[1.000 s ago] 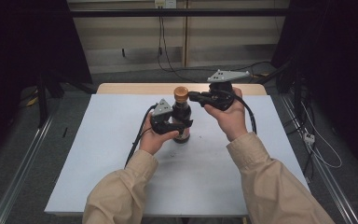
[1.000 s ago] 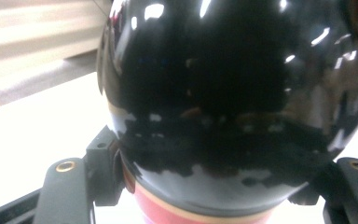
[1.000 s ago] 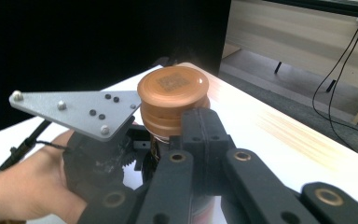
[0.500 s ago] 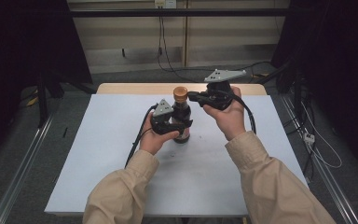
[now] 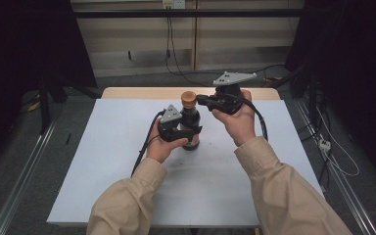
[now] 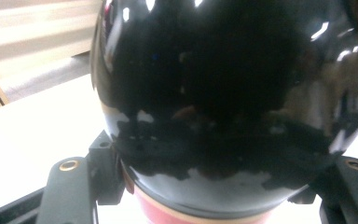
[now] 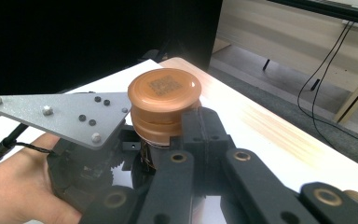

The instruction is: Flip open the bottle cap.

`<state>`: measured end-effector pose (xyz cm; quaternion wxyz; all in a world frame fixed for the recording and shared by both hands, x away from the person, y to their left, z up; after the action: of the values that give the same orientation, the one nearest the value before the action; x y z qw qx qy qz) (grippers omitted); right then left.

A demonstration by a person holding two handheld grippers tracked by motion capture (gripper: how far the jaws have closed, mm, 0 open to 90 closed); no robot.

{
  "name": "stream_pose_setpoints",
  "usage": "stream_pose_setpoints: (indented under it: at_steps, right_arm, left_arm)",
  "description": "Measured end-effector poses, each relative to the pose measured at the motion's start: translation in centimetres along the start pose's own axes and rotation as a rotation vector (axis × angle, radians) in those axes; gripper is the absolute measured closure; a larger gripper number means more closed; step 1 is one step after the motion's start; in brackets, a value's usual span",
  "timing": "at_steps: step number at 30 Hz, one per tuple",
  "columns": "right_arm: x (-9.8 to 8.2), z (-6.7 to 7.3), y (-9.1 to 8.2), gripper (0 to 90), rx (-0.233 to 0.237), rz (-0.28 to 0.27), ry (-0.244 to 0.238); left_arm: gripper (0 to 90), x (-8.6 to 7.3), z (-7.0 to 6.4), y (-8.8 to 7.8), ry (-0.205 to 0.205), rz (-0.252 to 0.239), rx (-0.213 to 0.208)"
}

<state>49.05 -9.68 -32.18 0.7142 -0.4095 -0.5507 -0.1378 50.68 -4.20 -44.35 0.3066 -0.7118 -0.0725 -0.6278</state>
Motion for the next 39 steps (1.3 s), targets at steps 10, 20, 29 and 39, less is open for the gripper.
stream_pose_setpoints:
  at_steps: [10,20,29,39]
  right_arm:
    - [2.8,0.8,-1.4,90.0,0.035,-0.140,0.039]
    - [5.2,3.2,-1.4,90.0,-0.024,-0.088,-0.106]
    - [3.0,1.6,-1.5,90.0,-0.021,-0.073,-0.062]
    - [1.6,0.8,-1.6,90.0,-0.008,-0.071,-0.026]
  left_arm:
    - [31.7,-0.1,-0.2,0.0,0.009,0.019,-0.023]
    - [31.2,0.0,-0.6,0.1,0.030,0.011,0.027]
    - [30.7,0.0,-0.1,0.1,-0.005,-0.024,0.023]
    - [30.5,0.0,-0.1,0.2,-0.008,-0.028,0.043]
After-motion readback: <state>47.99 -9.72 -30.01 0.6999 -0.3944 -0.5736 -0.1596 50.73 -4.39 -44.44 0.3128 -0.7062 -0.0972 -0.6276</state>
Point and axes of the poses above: each handheld gripper's, and its own axes: y roughly forward along the jaws, x roughly out of its top, z roughly to its left, the point moved 10 cm from there along y, roughly forward along the jaws, and after that the axes turned 3 degrees about y, right-handed, at the moved point
